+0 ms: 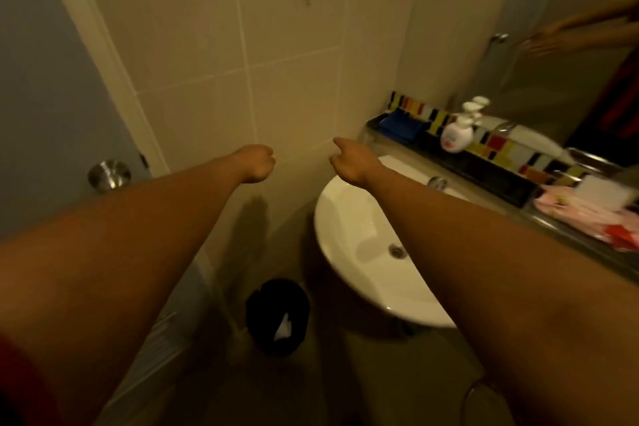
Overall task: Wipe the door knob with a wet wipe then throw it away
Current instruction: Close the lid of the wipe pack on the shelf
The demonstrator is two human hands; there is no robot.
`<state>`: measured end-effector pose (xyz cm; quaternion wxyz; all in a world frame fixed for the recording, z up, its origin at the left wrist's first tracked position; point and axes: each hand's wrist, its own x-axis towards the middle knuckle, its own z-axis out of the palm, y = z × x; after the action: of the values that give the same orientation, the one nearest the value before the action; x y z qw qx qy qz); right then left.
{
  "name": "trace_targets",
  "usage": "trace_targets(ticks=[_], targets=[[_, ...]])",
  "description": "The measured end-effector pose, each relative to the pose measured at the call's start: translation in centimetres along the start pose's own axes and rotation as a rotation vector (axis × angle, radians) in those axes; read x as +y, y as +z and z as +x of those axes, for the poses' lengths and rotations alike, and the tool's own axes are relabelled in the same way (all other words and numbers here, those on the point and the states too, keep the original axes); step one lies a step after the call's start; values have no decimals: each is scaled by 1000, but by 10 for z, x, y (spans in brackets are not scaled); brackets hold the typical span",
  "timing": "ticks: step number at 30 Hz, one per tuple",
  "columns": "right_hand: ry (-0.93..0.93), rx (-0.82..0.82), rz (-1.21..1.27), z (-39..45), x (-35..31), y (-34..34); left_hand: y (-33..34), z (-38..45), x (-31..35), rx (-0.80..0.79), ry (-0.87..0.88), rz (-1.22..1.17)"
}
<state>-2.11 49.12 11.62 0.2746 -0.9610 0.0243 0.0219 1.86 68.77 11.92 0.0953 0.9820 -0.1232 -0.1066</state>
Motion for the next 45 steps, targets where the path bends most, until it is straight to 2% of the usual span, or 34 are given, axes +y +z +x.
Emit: trace_targets(ticks=[5, 14, 22, 27, 31, 37, 41, 45], targets=[[105, 132, -37, -33, 51, -73, -23, 5, 89, 50, 160, 11], [316, 292, -39, -89, 180, -159, -5, 35, 270, -16, 419, 39], [499, 394, 58, -102, 333, -227, 37, 93, 442, -67, 579, 16], [605, 383, 114, -103, 427, -242, 86, 118, 535, -154, 651, -62], [689, 372, 136, -96, 494, -240, 128, 143, 582, -257, 661, -130], [792, 417, 258, -80, 554, -230, 179, 180, 617, -318, 571, -219], [866, 473, 442, -66, 575, -223, 206, 206, 634, -339, 476, -297], [928, 566, 652, -55, 584, -217, 229, 213, 645, -352, 396, -506]])
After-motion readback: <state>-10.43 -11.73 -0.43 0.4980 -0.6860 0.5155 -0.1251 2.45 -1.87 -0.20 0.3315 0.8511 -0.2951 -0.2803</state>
